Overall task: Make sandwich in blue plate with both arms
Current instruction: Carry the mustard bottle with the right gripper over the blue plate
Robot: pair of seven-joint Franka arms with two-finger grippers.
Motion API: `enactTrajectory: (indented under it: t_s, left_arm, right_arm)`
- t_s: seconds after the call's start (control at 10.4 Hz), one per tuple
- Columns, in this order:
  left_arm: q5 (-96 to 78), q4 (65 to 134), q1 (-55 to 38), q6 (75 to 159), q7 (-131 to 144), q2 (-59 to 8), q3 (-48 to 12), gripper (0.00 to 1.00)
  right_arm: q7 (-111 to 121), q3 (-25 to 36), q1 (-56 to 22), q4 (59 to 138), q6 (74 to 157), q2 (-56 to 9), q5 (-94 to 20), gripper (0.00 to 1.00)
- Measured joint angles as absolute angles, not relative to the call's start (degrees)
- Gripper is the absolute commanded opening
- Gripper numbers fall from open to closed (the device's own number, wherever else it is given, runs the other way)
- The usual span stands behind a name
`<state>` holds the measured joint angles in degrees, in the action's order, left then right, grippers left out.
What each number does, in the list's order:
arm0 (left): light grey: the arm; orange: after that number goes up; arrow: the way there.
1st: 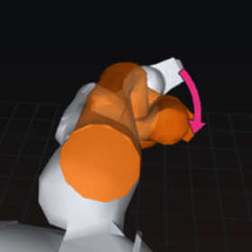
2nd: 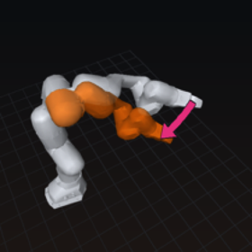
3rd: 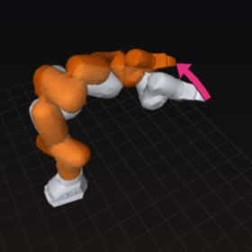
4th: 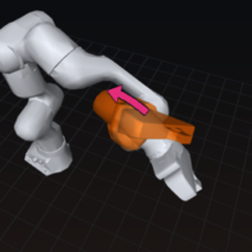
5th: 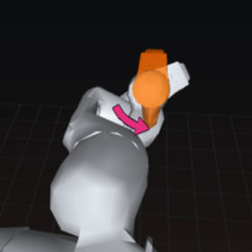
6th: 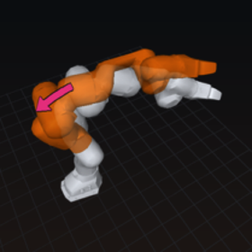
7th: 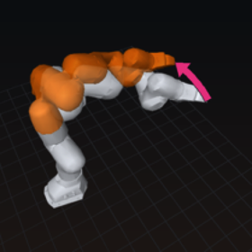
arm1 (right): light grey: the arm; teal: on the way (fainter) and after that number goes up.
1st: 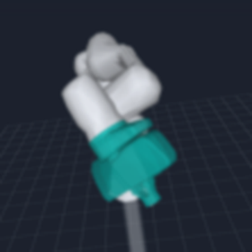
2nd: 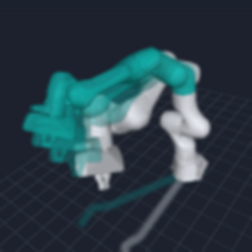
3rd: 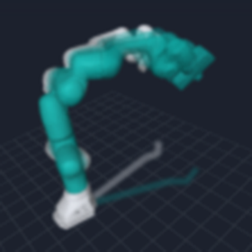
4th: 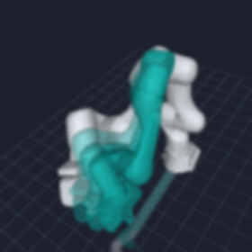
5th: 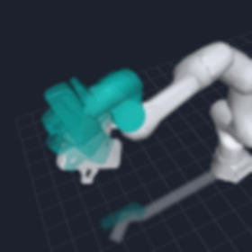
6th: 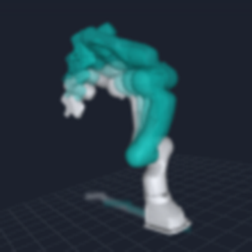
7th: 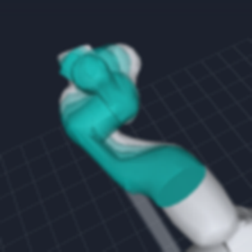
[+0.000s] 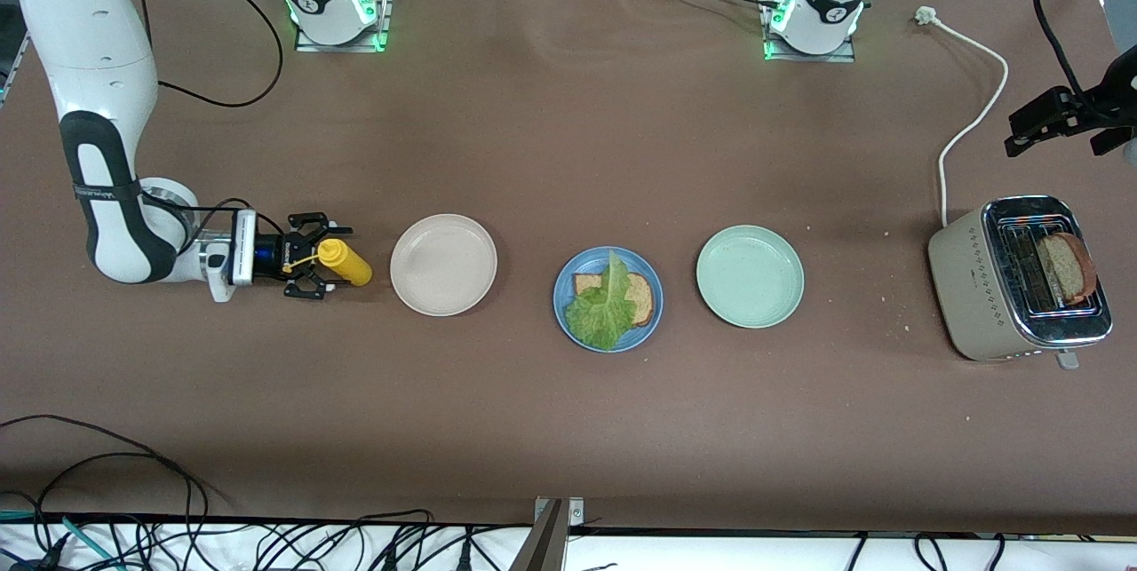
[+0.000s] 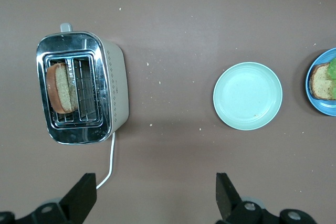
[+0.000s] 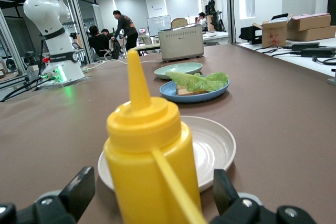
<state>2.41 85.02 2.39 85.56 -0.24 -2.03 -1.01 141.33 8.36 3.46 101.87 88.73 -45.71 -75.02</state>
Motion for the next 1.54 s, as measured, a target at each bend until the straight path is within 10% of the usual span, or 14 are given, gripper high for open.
enactTrajectory:
  t_s: [0.19, 0.86, 1.54]
  left_arm:
    - [2.41, 85.02, 2.39, 85.56, -0.24, -2.03, -1.01, 1.00]
    - [2.41, 85.02, 2.41, 85.56, -0.24, -2.03, -1.09, 1.00]
    - [2.41, 85.02, 2.48, 85.56, -0.24, -2.03, -1.11, 1.00]
  right_arm:
    - [141.32, 7.78, 3.39, 101.87, 89.70, -45.84, -75.79, 0.12]
    - [126.55, 5.65, 3.01, 99.29, 94.92, -45.44, -73.23, 0.12]
    - [81.48, -1.24, -3.39, 79.11, 96.45, -42.23, -45.78, 0.12]
